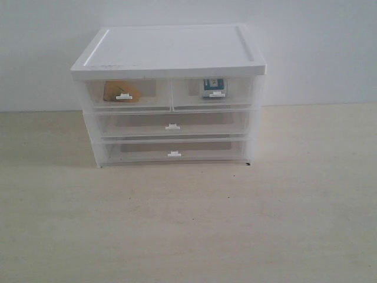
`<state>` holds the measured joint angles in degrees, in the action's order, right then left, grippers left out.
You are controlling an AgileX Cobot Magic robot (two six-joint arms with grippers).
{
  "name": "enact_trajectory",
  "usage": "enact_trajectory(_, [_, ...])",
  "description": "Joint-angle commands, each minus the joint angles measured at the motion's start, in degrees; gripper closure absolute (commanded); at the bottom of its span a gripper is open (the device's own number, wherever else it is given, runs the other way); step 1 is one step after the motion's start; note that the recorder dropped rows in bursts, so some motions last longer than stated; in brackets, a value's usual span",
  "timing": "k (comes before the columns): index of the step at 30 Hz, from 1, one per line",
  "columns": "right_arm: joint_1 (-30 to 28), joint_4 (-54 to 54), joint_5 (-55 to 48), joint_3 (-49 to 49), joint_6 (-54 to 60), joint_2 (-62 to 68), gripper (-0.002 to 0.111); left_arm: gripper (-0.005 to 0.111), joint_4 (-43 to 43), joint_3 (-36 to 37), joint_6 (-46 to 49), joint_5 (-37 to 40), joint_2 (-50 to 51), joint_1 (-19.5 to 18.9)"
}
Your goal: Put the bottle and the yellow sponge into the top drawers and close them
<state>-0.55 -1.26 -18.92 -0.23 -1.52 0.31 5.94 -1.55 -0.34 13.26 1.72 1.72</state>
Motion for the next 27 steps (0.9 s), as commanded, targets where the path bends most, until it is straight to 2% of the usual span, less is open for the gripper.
enact_trajectory(1, [0.08,-0.39,0.47,0.23,0.14,-0.31,0.108,0.102,-1.45,1.27,-0.08,0.33,-1.59,-1.42])
enact_trajectory(6, [0.08,-0.39,0.47,0.23,0.14,-0.31,0.108,0.102,-3.88,1.55,-0.08,0.89,-1.72,-2.79])
enact_trajectory(27, [0.08,-0.39,0.47,0.23,0.14,-0.31,0.108,0.102,-4.15,1.55,-0.08,3.38,-1.72,-2.80])
